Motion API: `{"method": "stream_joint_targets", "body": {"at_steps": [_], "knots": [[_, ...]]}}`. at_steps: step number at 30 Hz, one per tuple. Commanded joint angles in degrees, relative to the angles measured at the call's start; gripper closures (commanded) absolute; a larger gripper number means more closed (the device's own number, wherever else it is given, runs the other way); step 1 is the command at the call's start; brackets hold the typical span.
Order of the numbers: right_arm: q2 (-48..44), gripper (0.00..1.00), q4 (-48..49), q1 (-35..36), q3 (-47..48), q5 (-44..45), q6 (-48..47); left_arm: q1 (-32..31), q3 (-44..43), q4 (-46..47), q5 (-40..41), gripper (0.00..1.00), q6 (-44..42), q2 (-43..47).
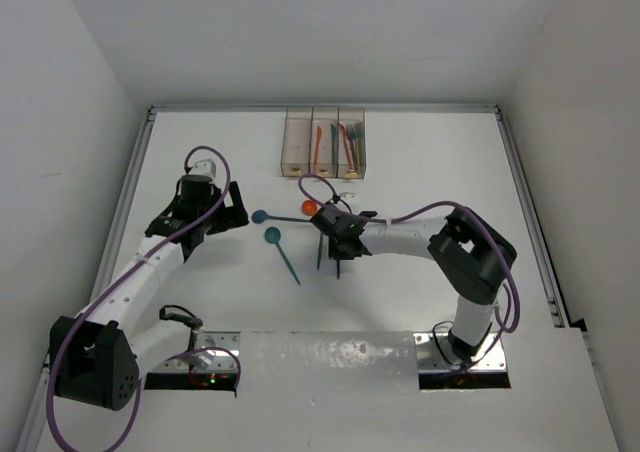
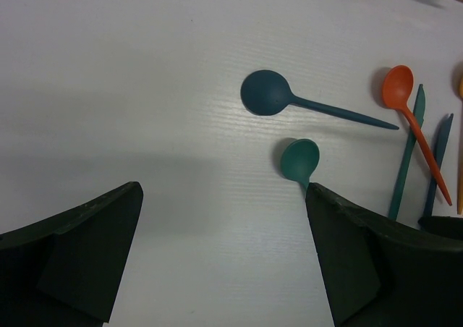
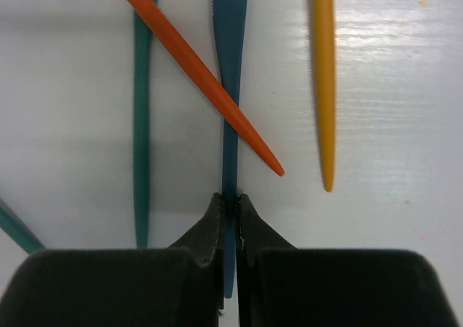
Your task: Sort the eating utensils into containers
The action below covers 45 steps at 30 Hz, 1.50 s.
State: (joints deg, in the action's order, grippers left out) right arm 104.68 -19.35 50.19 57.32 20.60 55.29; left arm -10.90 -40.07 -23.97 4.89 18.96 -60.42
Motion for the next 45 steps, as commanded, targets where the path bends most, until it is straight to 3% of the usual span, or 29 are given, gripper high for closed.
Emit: {"method": "stream_joint_targets", "body": {"at_steps": [1,14,20,26,29,35,41,45], "knots": [[-1.32,1.0,-6.3,0.17,-4.31,4.18,0.44,-0.53,-1.5,0.76,-0.31,0.06,0.38,0.83],[-16.7,1.0,-13.6,0.17,-2.83,13.59,-9.14,-0.53,-1.5,0.94,-0.49,0.06,0.46,0.83],[-18.73,1.0,-7.11,-0.53,2.43,11.31,-20.98,-0.53,-1.5,1.03,-0.31,0.06,0.46,0.75],[-8.48,1.0,-0.61,-9.13,16.75,3.15,-27.24,-0.53,-1.32,1.03,-0.31,0.06,0.11,0.74],[-0.4,1.0,0.46,-12.91,29.55,0.25,-28.74,-0.53,-1.32,1.29,-0.58,0.06,0.11,0.31],[13.16,1.0,5.1,-16.35,46.89,-2.15,-32.87,-0.53,-1.32,1.2,-0.76,0.06,-0.24,-0.4],[24.15,1.0,8.72,-18.64,57.45,-1.97,-32.0,-0.71,-1.23,0.85,-0.23,0.06,-0.5,-0.4],[28.55,1.0,9.16,-19.08,59.49,-3.2,-30.86,-0.88,-1.15,0.85,-0.05,0.06,-0.5,-0.49]]}}
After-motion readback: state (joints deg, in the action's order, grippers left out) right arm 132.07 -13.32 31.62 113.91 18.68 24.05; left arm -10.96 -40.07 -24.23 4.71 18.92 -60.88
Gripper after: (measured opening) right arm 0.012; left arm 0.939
